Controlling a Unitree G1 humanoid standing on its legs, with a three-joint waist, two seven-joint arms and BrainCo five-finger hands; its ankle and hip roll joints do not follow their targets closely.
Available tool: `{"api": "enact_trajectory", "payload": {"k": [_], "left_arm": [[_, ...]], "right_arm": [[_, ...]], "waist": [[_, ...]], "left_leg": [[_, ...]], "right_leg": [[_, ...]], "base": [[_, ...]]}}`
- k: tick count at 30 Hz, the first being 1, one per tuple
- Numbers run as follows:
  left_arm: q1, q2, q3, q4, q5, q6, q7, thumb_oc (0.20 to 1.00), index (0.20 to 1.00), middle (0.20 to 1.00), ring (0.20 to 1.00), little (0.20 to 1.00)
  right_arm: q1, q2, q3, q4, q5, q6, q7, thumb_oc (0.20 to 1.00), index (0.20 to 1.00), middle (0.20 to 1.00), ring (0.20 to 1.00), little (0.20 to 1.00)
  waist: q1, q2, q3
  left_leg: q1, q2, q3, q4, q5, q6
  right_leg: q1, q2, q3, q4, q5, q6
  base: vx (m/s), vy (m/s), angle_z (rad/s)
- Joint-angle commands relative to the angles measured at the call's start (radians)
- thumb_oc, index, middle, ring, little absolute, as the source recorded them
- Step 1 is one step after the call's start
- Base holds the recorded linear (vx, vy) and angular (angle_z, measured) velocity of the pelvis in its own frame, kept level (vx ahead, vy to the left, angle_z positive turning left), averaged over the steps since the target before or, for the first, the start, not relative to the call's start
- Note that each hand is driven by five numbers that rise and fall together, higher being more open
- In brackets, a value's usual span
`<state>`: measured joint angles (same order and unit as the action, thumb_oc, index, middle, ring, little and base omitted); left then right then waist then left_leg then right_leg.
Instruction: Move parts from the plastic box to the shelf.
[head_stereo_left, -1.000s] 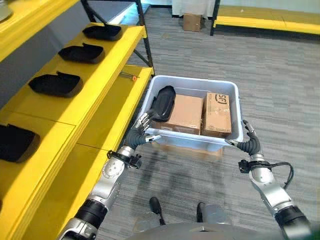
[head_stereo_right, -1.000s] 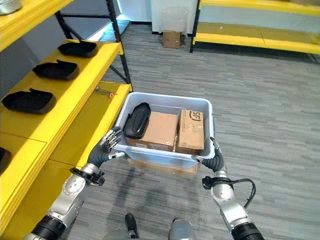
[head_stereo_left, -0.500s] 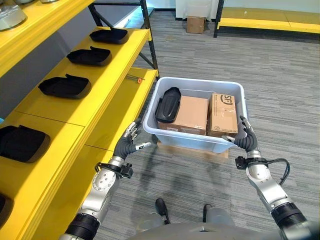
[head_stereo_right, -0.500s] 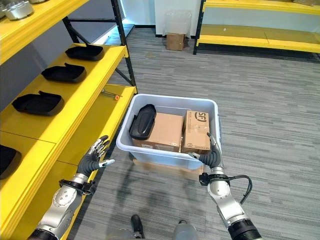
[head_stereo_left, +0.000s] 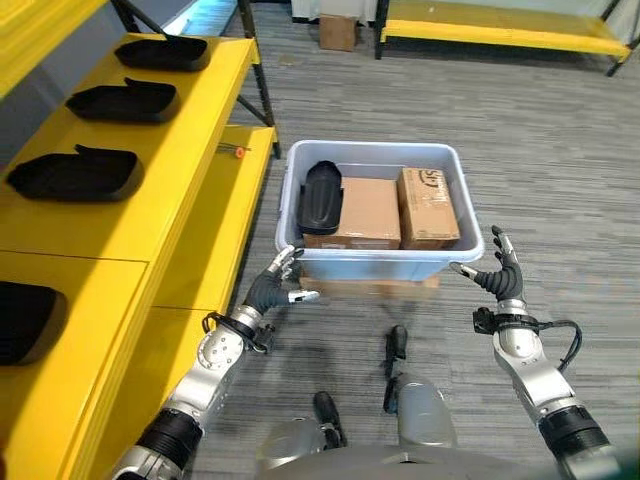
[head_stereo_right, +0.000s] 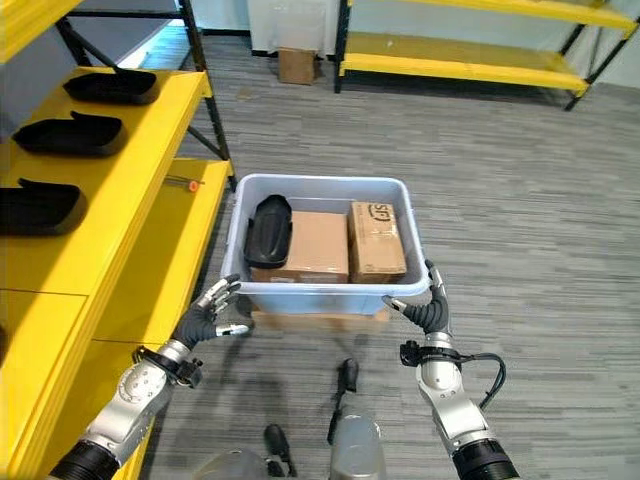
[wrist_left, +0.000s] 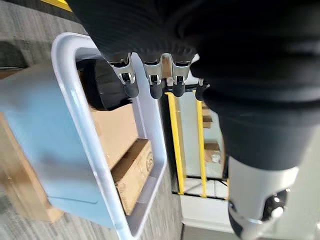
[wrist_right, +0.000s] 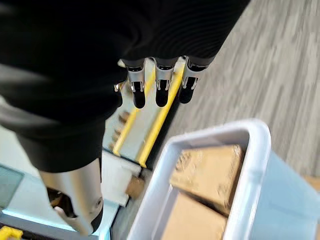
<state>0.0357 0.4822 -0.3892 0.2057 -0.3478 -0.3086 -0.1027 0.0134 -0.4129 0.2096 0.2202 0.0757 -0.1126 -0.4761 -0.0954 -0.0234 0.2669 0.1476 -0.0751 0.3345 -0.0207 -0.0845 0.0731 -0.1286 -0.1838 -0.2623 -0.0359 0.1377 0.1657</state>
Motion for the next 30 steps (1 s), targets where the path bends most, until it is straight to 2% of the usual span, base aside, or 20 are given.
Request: {"api": "enact_trajectory", "payload": {"k": [1,12,16,19,21,22,24,25,26,27,30], "left_arm": [[0.002,0.013,0.025,-0.116,0.004,-0.03,0.029,1.0,1.0,1.0,1.0,1.0],[-0.031,-0.005,-0.004,-0.127,0.003,-0.035,0.029,1.0,1.0,1.0,1.0,1.0],[-0.052,-0.001,-0.001,-0.125,-0.004,-0.034,0.041,1.0,1.0,1.0,1.0,1.0],[-0.067,-0.004,0.012,-0.118,-0.038,-0.04,0.067,1.0,1.0,1.0,1.0,1.0],[-0.069,-0.012,0.027,-0.11,-0.044,-0.035,0.071,1.0,1.0,1.0,1.0,1.0],[-0.068,-0.02,0.033,-0.105,-0.05,-0.033,0.075,1.0,1.0,1.0,1.0,1.0],[-0.063,-0.034,0.039,-0.097,-0.06,-0.032,0.078,1.0,1.0,1.0,1.0,1.0],[-0.056,-0.042,0.041,-0.094,-0.058,-0.038,0.084,1.0,1.0,1.0,1.0,1.0],[-0.047,-0.045,0.045,-0.095,-0.063,-0.042,0.092,1.0,1.0,1.0,1.0,1.0],[-0.042,-0.045,0.049,-0.098,-0.071,-0.042,0.095,1.0,1.0,1.0,1.0,1.0],[-0.049,-0.047,0.063,-0.082,-0.099,-0.047,0.078,1.0,1.0,1.0,1.0,1.0]], "right_arm": [[-0.082,-0.044,0.003,-0.017,-0.004,-0.027,-0.009,1.0,1.0,1.0,1.0,1.0],[-0.098,-0.086,0.022,-0.027,-0.031,-0.052,-0.036,1.0,1.0,1.0,1.0,1.0],[-0.088,-0.097,0.004,-0.045,-0.02,-0.067,-0.029,1.0,1.0,1.0,1.0,1.0],[-0.073,-0.114,-0.011,-0.069,-0.024,-0.081,-0.007,1.0,1.0,1.0,1.0,1.0],[-0.072,-0.112,-0.011,-0.072,-0.022,-0.086,0.0,1.0,1.0,1.0,1.0,1.0],[-0.077,-0.112,-0.01,-0.074,-0.013,-0.081,0.003,1.0,1.0,1.0,1.0,1.0],[-0.084,-0.114,-0.007,-0.076,-0.014,-0.074,0.005,1.0,1.0,1.0,1.0,1.0],[-0.091,-0.117,-0.001,-0.077,-0.017,-0.07,0.007,1.0,1.0,1.0,1.0,1.0],[-0.098,-0.124,0.005,-0.081,-0.016,-0.063,0.016,1.0,1.0,1.0,1.0,1.0],[-0.101,-0.13,0.008,-0.083,-0.01,-0.055,0.022,1.0,1.0,1.0,1.0,1.0],[-0.1,-0.152,0.015,-0.094,0.007,-0.042,0.024,1.0,1.0,1.0,1.0,1.0]], "waist": [[0.003,0.014,-0.04],[-0.016,0.028,-0.059],[-0.028,0.037,-0.061],[-0.035,0.046,-0.059],[-0.029,0.039,-0.052],[-0.031,0.036,-0.049],[-0.032,0.038,-0.051],[-0.032,0.044,-0.054],[-0.028,0.043,-0.054],[-0.027,0.039,-0.053],[-0.035,0.031,-0.045]], "left_leg": [[0.093,0.074,0.003,-0.042,-0.053,-0.03],[0.025,0.103,0.043,0.042,-0.071,-0.05],[0.004,0.1,0.07,0.115,-0.11,-0.05],[-0.046,0.142,0.08,0.294,-0.029,-0.102],[-0.096,0.178,0.067,0.401,0.004,-0.122],[-0.105,0.209,0.071,0.397,0.017,-0.127],[-0.099,0.237,0.074,0.351,0.041,-0.135],[-0.093,0.257,0.059,0.296,0.073,-0.147],[-0.1,0.292,0.026,0.216,0.137,-0.166],[-0.114,0.321,0.01,0.182,0.176,-0.177],[-0.157,0.405,0.025,0.125,0.281,-0.204]], "right_leg": [[0.056,0.06,-0.02,0.054,-0.022,-0.011],[0.095,0.087,-0.023,0.074,-0.123,-0.077],[0.082,0.088,-0.041,0.113,-0.162,-0.1],[0.103,0.119,-0.047,0.103,-0.195,-0.149],[0.108,0.121,-0.037,0.109,-0.208,-0.163],[0.107,0.119,-0.035,0.118,-0.215,-0.166],[0.102,0.114,-0.033,0.131,-0.223,-0.168],[0.101,0.112,-0.027,0.137,-0.226,-0.167],[0.107,0.104,-0.01,0.142,-0.233,-0.164],[0.115,0.092,0.001,0.145,-0.24,-0.162],[0.14,0.048,0.002,0.154,-0.254,-0.161]], "base": [[0.31,-0.158,0.3],[0.11,-0.092,0.04],[0.06,-0.132,0.19],[0.08,-0.198,0.12],[0.07,-0.141,0.09],[0.07,-0.036,-0.1],[0.09,0.097,-0.14],[0.16,0.261,-0.11],[0.19,0.321,-0.16],[0.19,0.328,-0.2],[0.14,0.33,-0.31]]}}
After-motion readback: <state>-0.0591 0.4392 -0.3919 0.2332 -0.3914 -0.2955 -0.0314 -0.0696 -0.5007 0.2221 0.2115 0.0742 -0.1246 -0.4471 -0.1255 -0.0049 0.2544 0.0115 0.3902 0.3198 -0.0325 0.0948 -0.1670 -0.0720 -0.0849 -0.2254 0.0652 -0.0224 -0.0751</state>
